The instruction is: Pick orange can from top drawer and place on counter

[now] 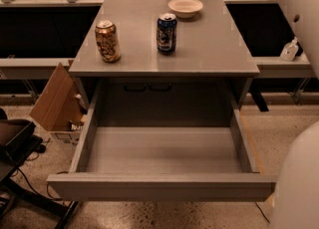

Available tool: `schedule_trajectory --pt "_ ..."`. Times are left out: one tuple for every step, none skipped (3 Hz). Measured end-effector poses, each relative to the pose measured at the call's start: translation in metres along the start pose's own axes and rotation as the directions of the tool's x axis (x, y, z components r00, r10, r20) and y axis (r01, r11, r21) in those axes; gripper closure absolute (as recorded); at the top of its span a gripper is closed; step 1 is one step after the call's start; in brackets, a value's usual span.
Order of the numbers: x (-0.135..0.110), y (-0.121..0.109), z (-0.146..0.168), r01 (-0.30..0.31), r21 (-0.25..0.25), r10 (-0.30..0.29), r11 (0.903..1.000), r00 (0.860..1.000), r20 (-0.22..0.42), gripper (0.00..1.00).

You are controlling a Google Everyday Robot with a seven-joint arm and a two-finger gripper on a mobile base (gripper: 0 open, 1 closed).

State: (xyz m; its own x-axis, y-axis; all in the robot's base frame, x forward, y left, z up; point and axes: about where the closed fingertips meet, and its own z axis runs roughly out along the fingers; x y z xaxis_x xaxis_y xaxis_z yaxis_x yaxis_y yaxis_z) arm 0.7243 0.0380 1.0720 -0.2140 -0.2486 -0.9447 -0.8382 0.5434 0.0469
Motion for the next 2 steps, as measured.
schedule_trajectory --pt "-0.008 0.006 -0.087 -0.005 0.025 0.005 0.9997 1.0 -0.003 0.0" --pt "0.018 0.001 -0.17 -0.104 0.231 0.102 0.9674 0.995 0.019 0.0"
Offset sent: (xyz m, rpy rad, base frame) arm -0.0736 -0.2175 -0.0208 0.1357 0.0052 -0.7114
